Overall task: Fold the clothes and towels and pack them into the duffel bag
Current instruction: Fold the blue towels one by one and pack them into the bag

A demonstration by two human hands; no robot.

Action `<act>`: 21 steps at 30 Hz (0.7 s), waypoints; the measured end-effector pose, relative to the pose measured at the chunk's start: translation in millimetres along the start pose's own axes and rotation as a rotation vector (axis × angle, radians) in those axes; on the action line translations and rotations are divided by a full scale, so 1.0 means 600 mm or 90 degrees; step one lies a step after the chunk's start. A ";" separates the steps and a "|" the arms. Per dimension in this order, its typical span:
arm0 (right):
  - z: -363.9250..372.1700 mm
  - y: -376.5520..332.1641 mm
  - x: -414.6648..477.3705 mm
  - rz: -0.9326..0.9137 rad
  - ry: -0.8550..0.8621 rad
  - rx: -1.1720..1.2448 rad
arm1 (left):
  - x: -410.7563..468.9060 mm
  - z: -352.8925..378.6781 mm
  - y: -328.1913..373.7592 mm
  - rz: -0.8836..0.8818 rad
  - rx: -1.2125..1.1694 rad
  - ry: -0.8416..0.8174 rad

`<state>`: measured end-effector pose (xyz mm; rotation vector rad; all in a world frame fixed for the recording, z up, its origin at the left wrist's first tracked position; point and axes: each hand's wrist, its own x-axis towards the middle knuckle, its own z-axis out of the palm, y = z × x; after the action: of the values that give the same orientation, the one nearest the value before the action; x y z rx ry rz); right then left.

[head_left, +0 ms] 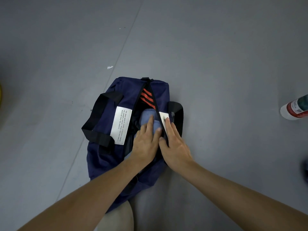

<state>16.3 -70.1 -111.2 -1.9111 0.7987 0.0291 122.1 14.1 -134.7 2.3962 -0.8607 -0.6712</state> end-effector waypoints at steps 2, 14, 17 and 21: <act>-0.011 0.007 -0.001 0.004 -0.018 0.017 | -0.012 -0.009 -0.002 0.011 -0.087 0.020; -0.094 0.063 -0.046 -0.037 -0.048 0.041 | -0.028 -0.056 0.077 0.213 -0.083 0.108; -0.139 0.076 -0.067 -0.063 -0.030 -0.020 | -0.029 -0.060 0.112 0.257 0.001 0.000; -0.219 0.108 -0.104 -0.063 0.000 -0.088 | -0.025 -0.060 0.164 0.284 0.153 -0.078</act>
<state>-109.1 -162.2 -78.0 -2.0797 0.7162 0.0234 90.6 -31.4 -44.7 2.2576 -1.5432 -0.5641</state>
